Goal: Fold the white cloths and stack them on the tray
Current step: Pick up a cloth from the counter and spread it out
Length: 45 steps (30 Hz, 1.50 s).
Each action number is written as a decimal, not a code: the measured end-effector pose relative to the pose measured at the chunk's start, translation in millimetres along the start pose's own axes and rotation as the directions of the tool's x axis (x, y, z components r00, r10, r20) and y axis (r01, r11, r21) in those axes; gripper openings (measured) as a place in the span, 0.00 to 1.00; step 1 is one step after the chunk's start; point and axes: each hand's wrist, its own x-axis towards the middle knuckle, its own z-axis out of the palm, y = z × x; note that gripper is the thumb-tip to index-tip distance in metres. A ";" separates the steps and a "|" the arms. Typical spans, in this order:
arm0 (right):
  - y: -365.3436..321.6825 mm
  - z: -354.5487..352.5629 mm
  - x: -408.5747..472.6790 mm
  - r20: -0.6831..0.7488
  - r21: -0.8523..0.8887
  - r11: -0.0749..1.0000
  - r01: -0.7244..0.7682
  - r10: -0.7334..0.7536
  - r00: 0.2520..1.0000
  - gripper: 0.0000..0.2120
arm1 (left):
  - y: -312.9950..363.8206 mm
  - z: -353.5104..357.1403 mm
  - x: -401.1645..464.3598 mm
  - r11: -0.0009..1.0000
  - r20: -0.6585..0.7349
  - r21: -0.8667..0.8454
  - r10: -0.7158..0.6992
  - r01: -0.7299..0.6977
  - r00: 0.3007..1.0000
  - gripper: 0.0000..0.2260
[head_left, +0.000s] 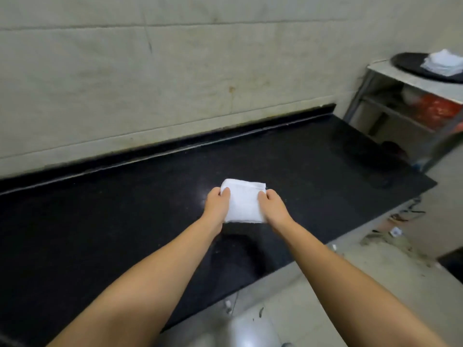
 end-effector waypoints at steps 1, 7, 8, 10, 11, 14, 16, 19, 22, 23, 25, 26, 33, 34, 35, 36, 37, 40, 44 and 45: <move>10.0 -27.8 1.8 -0.043 0.015 1.000 -0.007 0.008 0.999 0.12 | 3.8 30.0 -2.1 1.000 0.045 0.011 0.001 -0.001 0.999 0.10; 77.1 -217.5 14.3 -0.312 0.189 0.971 -0.147 0.201 0.929 0.20 | 27.8 246.7 -37.2 0.999 0.289 -0.016 0.042 -0.039 0.956 0.09; 87.0 -252.3 14.2 -0.342 0.239 0.957 -0.162 0.240 0.909 0.21 | 32.6 283.8 -47.2 0.999 0.319 -0.016 0.052 -0.049 0.946 0.09; 107.9 -318.4 15.3 -0.414 0.251 0.955 -0.158 0.254 0.874 0.19 | 42.1 351.6 -65.1 0.995 0.357 0.005 0.094 -0.102 0.929 0.11; 118.7 -348.6 17.5 -0.457 0.233 0.961 -0.147 0.241 0.856 0.19 | 47.3 382.1 -72.5 0.990 0.375 0.017 0.126 -0.143 0.918 0.13; 145.3 -421.7 24.3 -0.566 0.211 0.975 -0.074 0.183 0.804 0.17 | 62.8 458.4 -87.6 0.962 0.431 0.063 0.213 -0.265 0.877 0.16; 154.2 -457.3 29.7 -0.609 0.178 0.982 -0.059 0.157 0.777 0.15 | 70.4 497.8 -90.2 0.947 0.450 0.066 0.253 -0.314 0.856 0.15; 159.4 -501.0 48.2 -0.645 0.127 0.992 -0.008 0.089 0.759 0.13 | 81.0 548.6 -82.5 0.942 0.470 0.050 0.271 -0.332 0.840 0.12; 162.4 -540.1 83.7 -0.661 0.060 0.998 0.006 0.035 0.750 0.14 | 95.0 596.6 -61.8 0.937 0.482 0.031 0.292 -0.349 0.826 0.10; 162.7 -553.8 99.4 -0.662 0.051 0.999 0.008 0.027 0.749 0.13 | 101.6 613.6 -52.0 0.935 0.487 0.022 0.298 -0.353 0.821 0.10; 159.3 -581.7 134.3 -0.665 0.030 0.999 0.029 -0.001 0.747 0.13 | 119.5 646.7 -29.5 0.923 0.490 0.004 0.334 -0.386 0.805 0.10; 155.5 -595.9 154.1 -0.664 0.026 0.998 0.054 -0.023 0.747 0.14 | 130.6 663.2 -17.3 0.913 0.489 -0.003 0.357 -0.408 0.796 0.11; 78.3 -695.5 302.0 -0.651 -0.020 0.983 0.185 -0.153 0.743 0.11 | 256.0 756.0 79.7 0.850 0.393 -0.020 0.491 -0.526 0.778 0.09; 67.1 -708.0 321.4 -0.654 -0.042 0.980 0.194 -0.174 0.736 0.12 | 272.5 766.1 92.8 0.839 0.375 -0.024 0.512 -0.544 0.773 0.09; 56.6 -718.8 338.6 -0.651 -0.055 0.978 0.202 -0.188 0.736 0.12 | 287.4 774.3 103.9 0.832 0.357 -0.020 0.525 -0.555 0.773 0.09; 47.2 -728.1 355.7 -0.640 -0.066 0.975 0.214 -0.206 0.740 0.13 | 300.2 781.6 114.1 0.831 0.339 -0.014 0.528 -0.557 0.779 0.09; 38.1 -736.7 372.2 -0.623 -0.081 0.971 0.226 -0.227 0.749 0.14 | 311.9 787.0 123.3 0.832 0.321 -0.011 0.529 -0.555 0.786 0.09; 10.4 -758.9 421.3 -0.558 -0.132 0.957 0.257 -0.286 0.779 0.15 | 341.9 803.4 153.0 0.833 0.263 -0.004 0.534 -0.553 0.803 0.10; -15.9 -787.8 493.5 -0.469 -0.150 0.931 0.334 -0.364 0.804 0.13 | 375.8 833.2 199.5 0.846 0.181 0.060 0.512 -0.529 0.840 0.13; -20.4 -797.1 510.9 -0.449 -0.159 0.926 0.343 -0.378 0.810 0.13 | 383.5 842.8 211.0 0.845 0.165 0.100 0.507 -0.526 0.846 0.14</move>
